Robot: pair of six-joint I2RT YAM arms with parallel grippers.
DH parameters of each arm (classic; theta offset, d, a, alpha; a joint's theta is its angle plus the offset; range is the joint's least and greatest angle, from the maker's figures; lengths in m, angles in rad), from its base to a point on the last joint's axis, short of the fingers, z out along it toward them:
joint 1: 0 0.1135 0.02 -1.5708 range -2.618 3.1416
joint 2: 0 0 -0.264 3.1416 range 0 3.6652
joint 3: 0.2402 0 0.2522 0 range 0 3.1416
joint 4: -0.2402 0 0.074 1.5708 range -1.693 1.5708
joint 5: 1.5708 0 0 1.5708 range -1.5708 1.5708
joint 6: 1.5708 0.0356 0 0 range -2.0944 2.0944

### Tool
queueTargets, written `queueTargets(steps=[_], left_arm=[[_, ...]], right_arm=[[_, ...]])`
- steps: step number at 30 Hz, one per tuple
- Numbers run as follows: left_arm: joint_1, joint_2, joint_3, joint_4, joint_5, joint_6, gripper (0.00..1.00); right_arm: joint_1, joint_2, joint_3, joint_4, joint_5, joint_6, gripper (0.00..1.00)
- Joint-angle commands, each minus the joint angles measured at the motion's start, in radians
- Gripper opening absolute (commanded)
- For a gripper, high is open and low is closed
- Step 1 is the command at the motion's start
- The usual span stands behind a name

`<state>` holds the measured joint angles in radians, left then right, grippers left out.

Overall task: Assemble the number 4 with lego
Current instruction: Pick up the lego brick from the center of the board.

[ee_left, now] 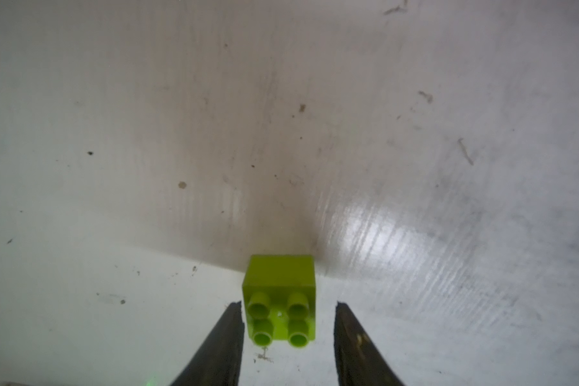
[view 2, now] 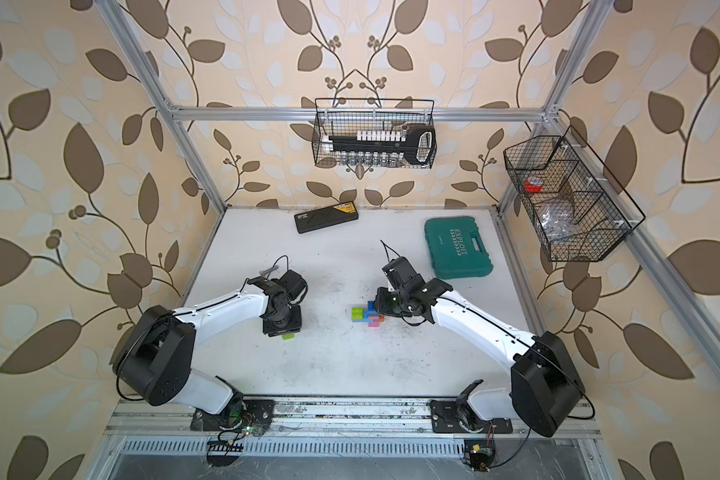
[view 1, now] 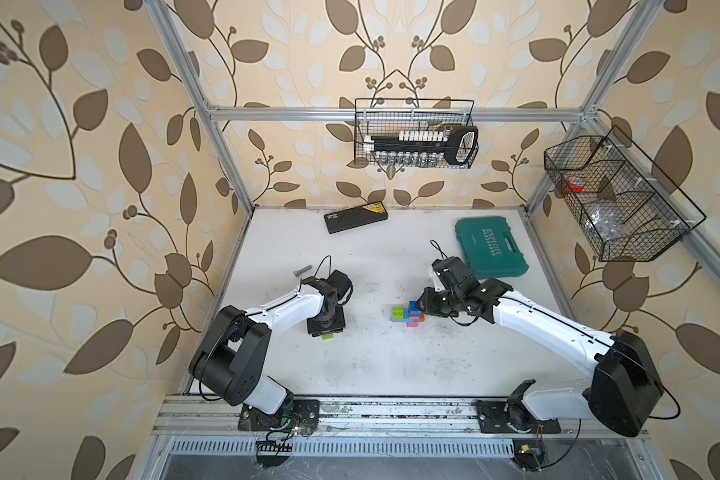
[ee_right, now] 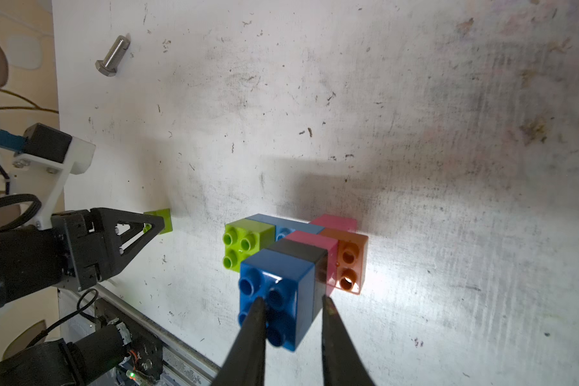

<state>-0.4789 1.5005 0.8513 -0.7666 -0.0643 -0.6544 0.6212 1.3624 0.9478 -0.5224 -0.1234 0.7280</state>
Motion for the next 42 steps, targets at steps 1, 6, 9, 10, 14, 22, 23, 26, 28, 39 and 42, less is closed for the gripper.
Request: queueTargets(steps=[1, 6, 9, 10, 14, 22, 23, 26, 28, 39, 42], left_arm=[[-0.010, -0.010, -0.009, 0.003, -0.031, -0.016, 0.45], [-0.016, 0.000, -0.015, 0.010, -0.032, -0.017, 0.42], [-0.018, 0.002, -0.022, 0.015, -0.029, -0.021, 0.37], [-0.018, 0.001, -0.024, 0.016, -0.028, -0.022, 0.35], [-0.021, 0.001, -0.027, 0.018, -0.026, -0.022, 0.32], [-0.030, 0.024, -0.023, 0.021, -0.025, -0.014, 0.34], [-0.031, 0.024, -0.023, 0.021, -0.025, -0.014, 0.34], [-0.034, 0.024, -0.023, 0.020, -0.024, -0.014, 0.34], [-0.035, 0.024, -0.023, 0.020, -0.027, -0.012, 0.35], [-0.039, 0.025, -0.023, 0.019, -0.030, -0.014, 0.40], [-0.042, 0.019, -0.018, 0.017, -0.034, -0.016, 0.40]], right_arm=[[-0.004, 0.006, -0.034, -0.067, 0.019, -0.016, 0.24], [-0.003, 0.006, -0.032, -0.068, 0.020, -0.016, 0.24], [-0.003, 0.006, -0.033, -0.068, 0.021, -0.018, 0.24], [-0.004, 0.007, -0.034, -0.068, 0.019, -0.017, 0.24], [-0.003, 0.007, -0.034, -0.067, 0.020, -0.016, 0.24], [-0.003, 0.010, -0.031, -0.068, 0.019, -0.016, 0.24], [-0.004, 0.008, -0.032, -0.068, 0.019, -0.016, 0.24], [-0.004, 0.007, -0.033, -0.067, 0.022, -0.016, 0.24], [-0.003, 0.007, -0.033, -0.068, 0.020, -0.016, 0.24], [-0.004, 0.006, -0.037, -0.068, 0.022, -0.016, 0.24], [-0.004, 0.006, -0.036, -0.067, 0.021, -0.016, 0.24]])
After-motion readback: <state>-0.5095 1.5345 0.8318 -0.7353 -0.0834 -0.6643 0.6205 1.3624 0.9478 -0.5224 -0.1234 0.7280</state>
